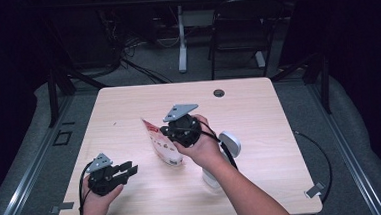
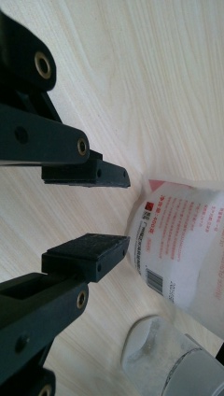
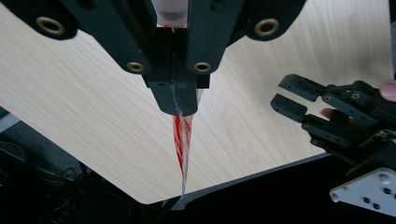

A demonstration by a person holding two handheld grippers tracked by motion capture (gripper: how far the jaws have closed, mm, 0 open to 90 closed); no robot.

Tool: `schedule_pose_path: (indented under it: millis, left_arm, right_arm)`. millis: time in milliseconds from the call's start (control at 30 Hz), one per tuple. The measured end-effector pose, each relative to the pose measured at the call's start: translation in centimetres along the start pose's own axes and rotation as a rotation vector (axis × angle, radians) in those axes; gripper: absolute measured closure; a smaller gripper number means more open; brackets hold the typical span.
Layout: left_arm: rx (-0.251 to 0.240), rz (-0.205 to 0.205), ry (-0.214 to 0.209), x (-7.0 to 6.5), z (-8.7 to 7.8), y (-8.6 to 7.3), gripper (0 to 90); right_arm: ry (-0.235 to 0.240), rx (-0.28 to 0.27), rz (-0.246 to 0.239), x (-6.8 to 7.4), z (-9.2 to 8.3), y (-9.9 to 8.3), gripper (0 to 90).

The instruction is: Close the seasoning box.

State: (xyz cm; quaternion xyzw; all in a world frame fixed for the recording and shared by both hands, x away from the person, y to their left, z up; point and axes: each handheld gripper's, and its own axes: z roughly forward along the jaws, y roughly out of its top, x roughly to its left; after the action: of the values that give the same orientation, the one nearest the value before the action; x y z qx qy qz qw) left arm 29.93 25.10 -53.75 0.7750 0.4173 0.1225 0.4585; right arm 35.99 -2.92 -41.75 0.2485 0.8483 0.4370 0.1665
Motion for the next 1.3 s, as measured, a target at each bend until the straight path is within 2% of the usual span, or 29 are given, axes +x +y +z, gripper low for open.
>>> schedule_pose_path:
  millis: [333, 567, 1000, 1300]
  left_arm:
    - [0.0, -0.001, 0.0, 0.0, 0.0, 0.0, 65.8]
    - [0.001, 0.001, 0.001, 0.0, 0.0, 0.0, 66.0]
    - [0.006, 0.004, -0.001, -0.1, 0.0, -0.1, 66.0]
    - [0.007, 0.007, -0.005, -0.3, 0.1, -0.1, 66.6]
  right_arm:
    - [0.026, -0.002, -0.013, 0.5, -1.1, -0.4, 90.0]
    - [0.055, -0.031, -0.013, 1.2, -2.2, -1.1, 90.0]
    - [0.116, -0.039, -0.055, 2.9, -4.0, -2.6, 90.0]
    - [0.151, -0.045, -0.071, 3.5, -5.0, -3.2, 90.0]
